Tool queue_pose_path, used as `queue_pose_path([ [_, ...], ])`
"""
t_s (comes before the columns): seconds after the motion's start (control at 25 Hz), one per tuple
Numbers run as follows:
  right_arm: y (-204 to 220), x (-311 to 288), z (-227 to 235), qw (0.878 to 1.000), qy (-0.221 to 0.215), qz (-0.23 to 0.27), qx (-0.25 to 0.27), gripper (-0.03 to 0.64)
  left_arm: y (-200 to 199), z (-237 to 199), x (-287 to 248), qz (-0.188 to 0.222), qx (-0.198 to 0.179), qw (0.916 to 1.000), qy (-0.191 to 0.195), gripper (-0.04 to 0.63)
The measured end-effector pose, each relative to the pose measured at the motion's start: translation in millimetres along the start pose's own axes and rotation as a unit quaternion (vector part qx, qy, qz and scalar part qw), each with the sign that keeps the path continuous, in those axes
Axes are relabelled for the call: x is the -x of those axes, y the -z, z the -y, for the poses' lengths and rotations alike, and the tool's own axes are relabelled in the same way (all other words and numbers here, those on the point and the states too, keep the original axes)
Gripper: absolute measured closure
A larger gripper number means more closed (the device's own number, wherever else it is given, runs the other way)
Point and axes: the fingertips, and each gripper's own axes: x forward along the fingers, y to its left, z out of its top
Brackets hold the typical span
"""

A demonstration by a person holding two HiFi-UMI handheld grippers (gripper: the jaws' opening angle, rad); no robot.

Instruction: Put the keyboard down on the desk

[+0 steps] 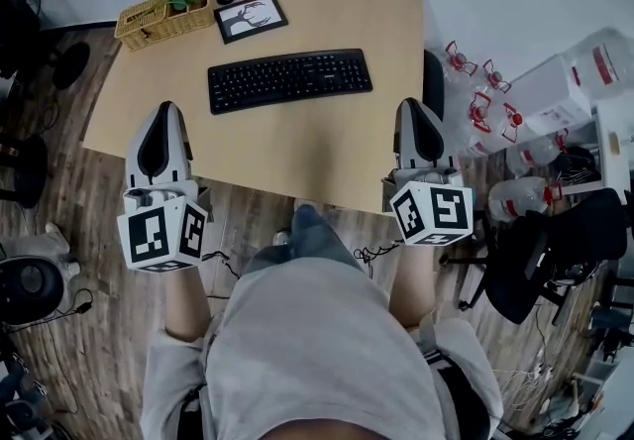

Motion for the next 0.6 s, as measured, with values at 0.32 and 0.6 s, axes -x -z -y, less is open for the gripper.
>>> queue_pose_path([
  [0.32, -27.5, 19.5, -1.4, 0.999, 0.003, 0.036, -0.007, 0.603, -21.6, 4.3, 17.8, 0.024, -0.003, 0.9997, -0.001, 0.584],
  [0.6, -28.8, 26.0, -2.6, 0.999, 0.002, 0.038, -0.019, 0.603, -25.9, 6.6, 21.3, 0.03, -0.005, 0.9995, 0.001, 0.584],
])
